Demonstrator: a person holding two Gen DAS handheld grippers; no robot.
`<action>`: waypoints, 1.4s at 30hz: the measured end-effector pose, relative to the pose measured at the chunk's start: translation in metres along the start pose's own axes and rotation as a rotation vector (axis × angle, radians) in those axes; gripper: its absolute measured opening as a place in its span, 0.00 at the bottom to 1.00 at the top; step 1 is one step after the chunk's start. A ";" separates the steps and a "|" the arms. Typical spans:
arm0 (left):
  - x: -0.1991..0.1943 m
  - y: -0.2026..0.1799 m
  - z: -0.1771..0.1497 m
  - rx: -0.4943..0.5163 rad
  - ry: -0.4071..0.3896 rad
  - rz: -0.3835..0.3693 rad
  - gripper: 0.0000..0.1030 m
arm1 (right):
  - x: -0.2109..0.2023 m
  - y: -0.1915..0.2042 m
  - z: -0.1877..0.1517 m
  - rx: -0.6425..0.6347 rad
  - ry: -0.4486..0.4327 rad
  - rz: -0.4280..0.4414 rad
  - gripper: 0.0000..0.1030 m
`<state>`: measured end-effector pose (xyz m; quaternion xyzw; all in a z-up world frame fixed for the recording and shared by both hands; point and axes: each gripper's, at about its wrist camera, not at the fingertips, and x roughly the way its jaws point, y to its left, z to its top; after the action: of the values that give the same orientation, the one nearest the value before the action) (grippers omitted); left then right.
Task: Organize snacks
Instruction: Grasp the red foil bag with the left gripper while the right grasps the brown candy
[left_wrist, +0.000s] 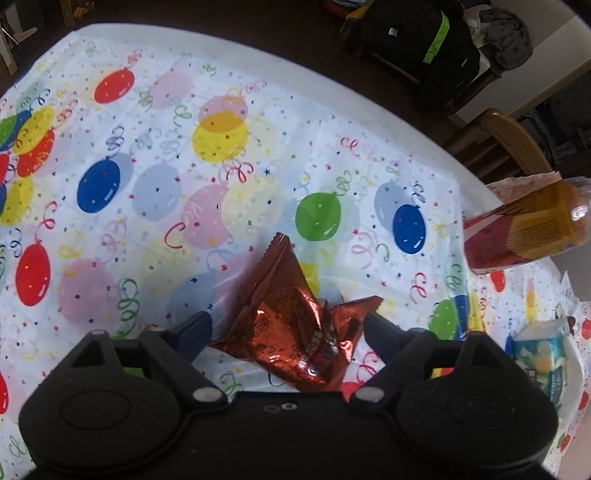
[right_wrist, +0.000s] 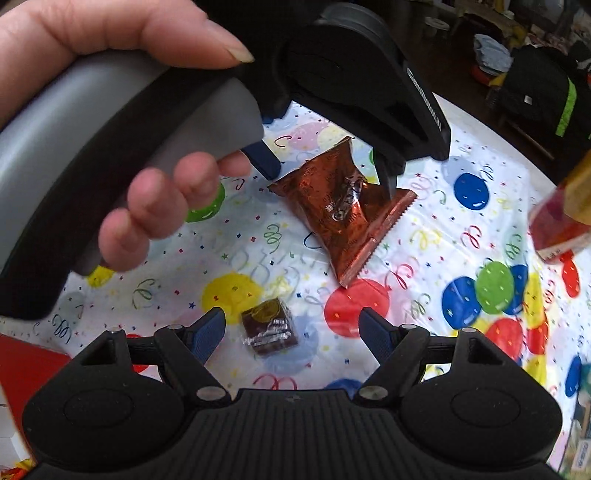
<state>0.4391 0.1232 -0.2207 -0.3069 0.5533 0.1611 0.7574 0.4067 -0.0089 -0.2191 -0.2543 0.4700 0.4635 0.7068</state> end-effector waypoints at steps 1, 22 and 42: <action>0.003 0.000 0.000 -0.001 0.005 -0.002 0.82 | 0.004 0.000 0.001 -0.006 -0.001 0.001 0.73; -0.006 0.008 -0.005 0.041 -0.045 -0.033 0.50 | 0.015 0.022 -0.011 -0.032 -0.009 0.033 0.36; -0.088 0.034 -0.031 0.111 -0.111 -0.066 0.49 | -0.086 0.029 -0.032 0.067 -0.092 -0.048 0.36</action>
<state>0.3664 0.1377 -0.1539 -0.2732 0.5083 0.1222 0.8075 0.3555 -0.0575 -0.1534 -0.2204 0.4459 0.4416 0.7467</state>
